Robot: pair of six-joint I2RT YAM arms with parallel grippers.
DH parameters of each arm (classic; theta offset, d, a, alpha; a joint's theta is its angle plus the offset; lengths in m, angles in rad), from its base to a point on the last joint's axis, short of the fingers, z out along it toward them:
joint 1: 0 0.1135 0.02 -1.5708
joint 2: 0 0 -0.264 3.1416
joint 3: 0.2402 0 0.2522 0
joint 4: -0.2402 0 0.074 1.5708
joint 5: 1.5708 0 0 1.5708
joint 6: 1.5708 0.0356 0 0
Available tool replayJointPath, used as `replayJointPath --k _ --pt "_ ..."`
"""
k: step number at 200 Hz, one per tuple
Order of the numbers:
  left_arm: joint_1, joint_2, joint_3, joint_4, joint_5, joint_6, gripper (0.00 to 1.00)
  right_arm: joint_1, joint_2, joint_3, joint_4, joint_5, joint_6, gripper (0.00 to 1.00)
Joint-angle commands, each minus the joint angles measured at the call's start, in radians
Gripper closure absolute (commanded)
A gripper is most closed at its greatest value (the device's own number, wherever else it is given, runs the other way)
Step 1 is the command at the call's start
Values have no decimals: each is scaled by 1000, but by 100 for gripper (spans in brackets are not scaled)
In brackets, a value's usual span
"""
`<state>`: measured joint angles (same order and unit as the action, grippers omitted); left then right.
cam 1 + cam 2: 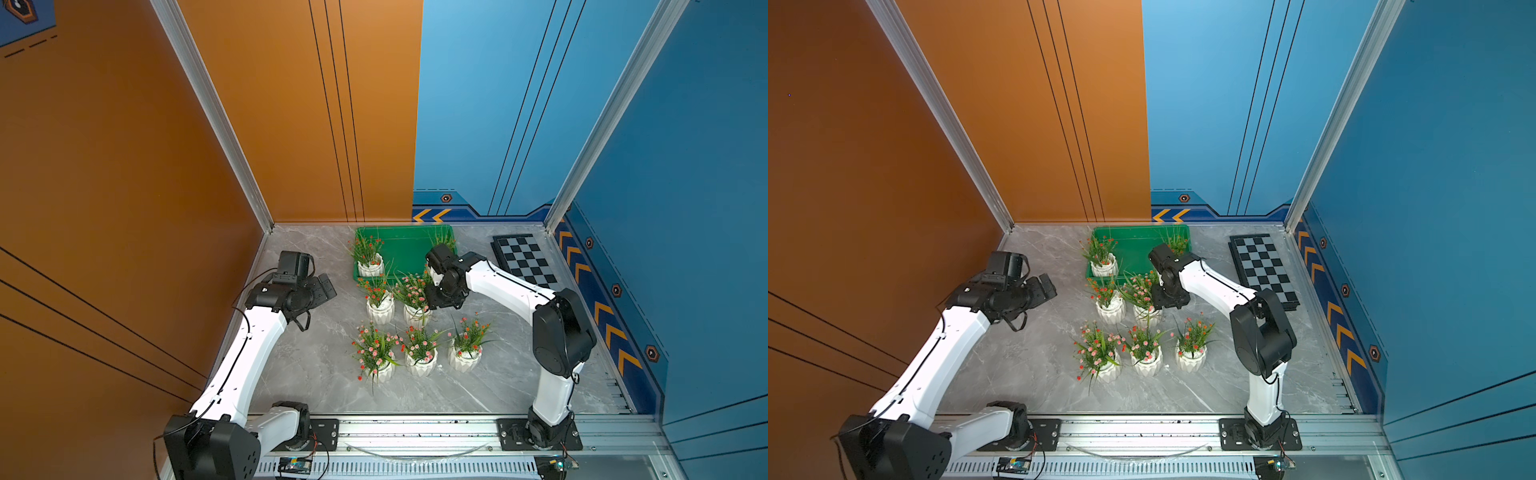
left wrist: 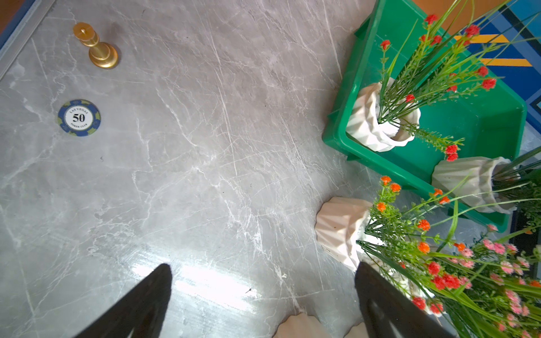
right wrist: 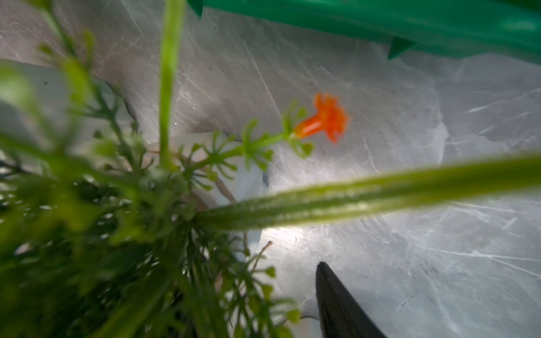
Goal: Put the potted gypsophila into the storage box
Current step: Pick up the baby's breath potted plant from the center of the board.
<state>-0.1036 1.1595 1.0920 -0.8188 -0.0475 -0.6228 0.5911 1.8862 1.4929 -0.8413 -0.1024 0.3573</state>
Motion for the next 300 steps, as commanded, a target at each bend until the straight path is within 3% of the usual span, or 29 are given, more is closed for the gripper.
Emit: replayJointPath --k 1,37,230,300 --pt "10 0 -12 -8 16 -4 2 10 19 30 10 -8 8 46" --pt "10 8 -13 -4 15 -2 2 11 31 35 12 -11 6 50" --pt "19 11 -29 8 23 -2 2 23 30 47 13 -13 0 93" --pt "21 9 -27 7 24 0 2 8 7 52 11 -22 1 96"
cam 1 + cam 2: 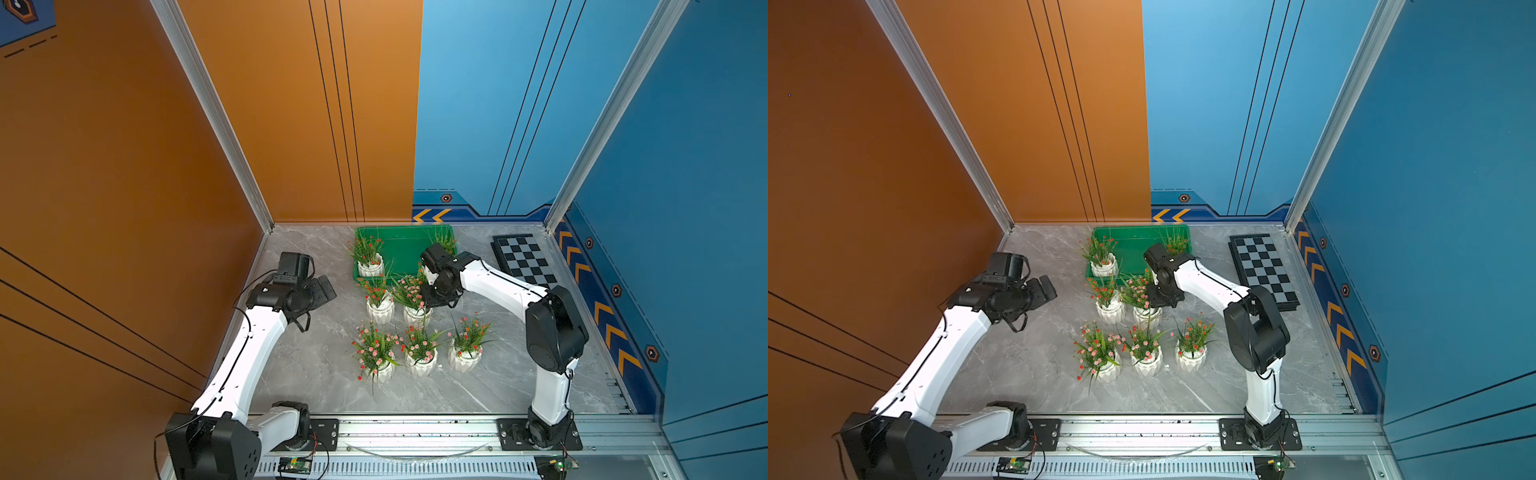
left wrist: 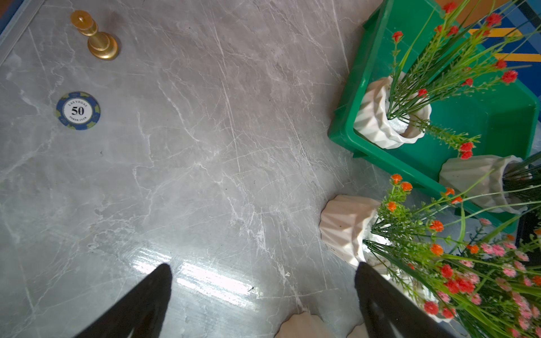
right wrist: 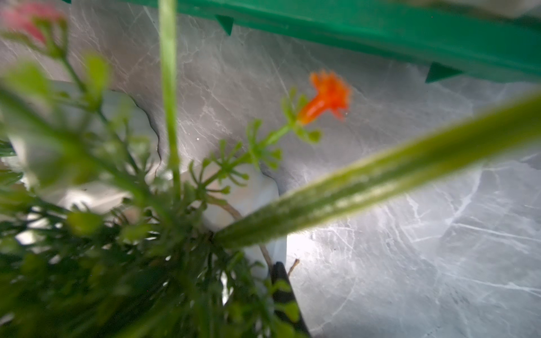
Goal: Put the potted gypsophila into the storage box
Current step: Pick up the baby's breath potted plant from the center of the board.
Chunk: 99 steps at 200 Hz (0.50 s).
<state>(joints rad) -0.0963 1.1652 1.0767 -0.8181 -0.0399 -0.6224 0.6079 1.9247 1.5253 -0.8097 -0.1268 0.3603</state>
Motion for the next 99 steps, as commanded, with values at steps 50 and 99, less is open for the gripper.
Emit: replayJointPath --k 50,99 --pt "15 8 -12 7 18 0 2 -36 -53 44 -48 -28 3 96" --pt "17 7 -5 7 20 2 2 -49 -61 94 -109 -30 4 96"
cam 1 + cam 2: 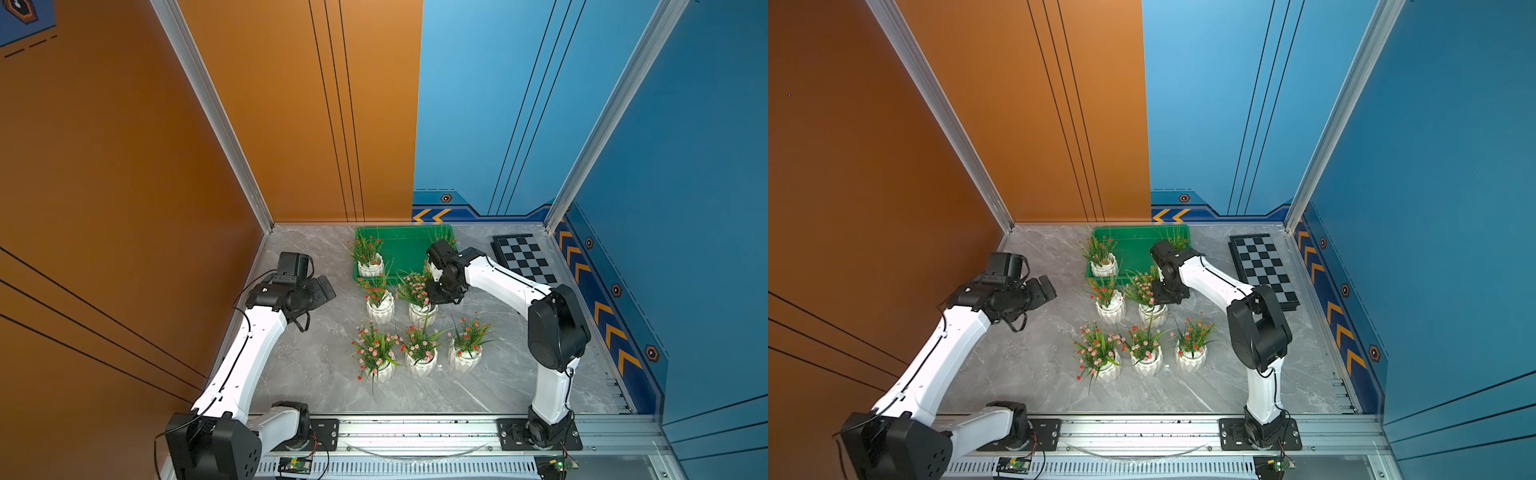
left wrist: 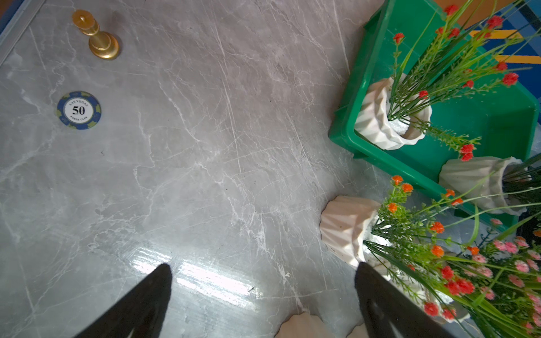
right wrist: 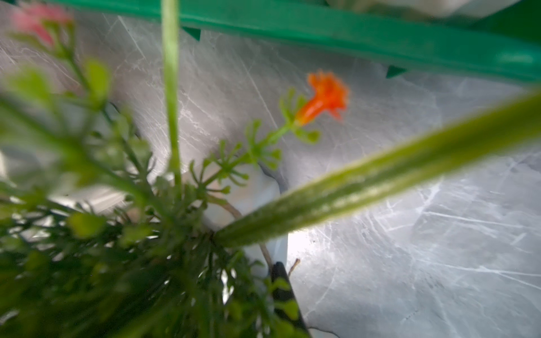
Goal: Put the potted gypsophila into the storage box
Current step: Pick up the baby's breath potted plant from the center of the board.
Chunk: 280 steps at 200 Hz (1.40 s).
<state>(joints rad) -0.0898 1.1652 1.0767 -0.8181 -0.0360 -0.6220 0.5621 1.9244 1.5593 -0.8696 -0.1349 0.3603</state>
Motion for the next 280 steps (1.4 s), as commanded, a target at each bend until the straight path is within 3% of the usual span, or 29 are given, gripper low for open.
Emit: replayJointPath --k 1,98,137,221,280 --pt "10 7 -4 7 17 2 2 -3 -61 62 -50 -22 4 96" --pt "11 13 2 7 19 3 2 -19 -42 230 -182 -14 -32 97" --pt "12 13 3 7 21 4 2 -25 -6 371 -235 -11 -58 97" --pt "16 19 15 7 21 7 2 -51 216 785 -362 7 -110 98" --pt "18 27 17 5 19 8 2 -62 331 920 -336 46 -76 98"
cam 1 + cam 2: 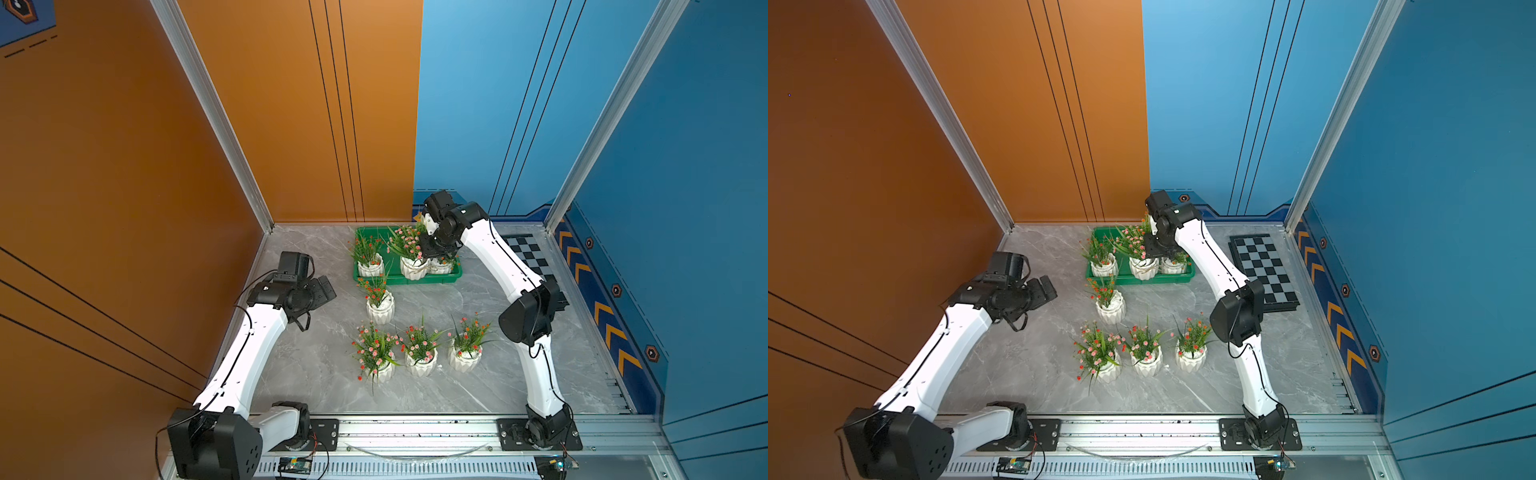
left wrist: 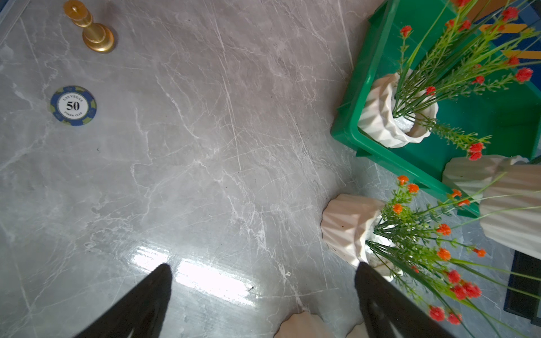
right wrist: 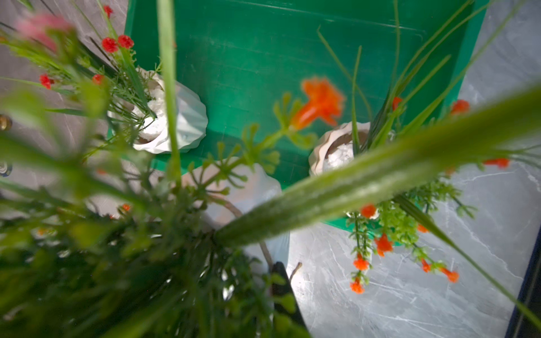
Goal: Put the potted gypsophila into the storage box
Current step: Pick up the baby's breath potted plant from the center of the board, then place the baby's breath potted plant at the storage box.
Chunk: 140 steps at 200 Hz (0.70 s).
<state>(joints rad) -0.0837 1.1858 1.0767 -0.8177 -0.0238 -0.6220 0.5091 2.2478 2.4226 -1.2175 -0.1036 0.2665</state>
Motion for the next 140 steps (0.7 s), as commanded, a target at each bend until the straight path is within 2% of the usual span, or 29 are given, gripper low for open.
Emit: replayJointPath --k 1,140 --pt "12 6 17 5 7 8 2 -10 8 56 14 15 18 98" --pt "16 34 29 7 0 10 2 -41 74 59 148 -20 77 98"
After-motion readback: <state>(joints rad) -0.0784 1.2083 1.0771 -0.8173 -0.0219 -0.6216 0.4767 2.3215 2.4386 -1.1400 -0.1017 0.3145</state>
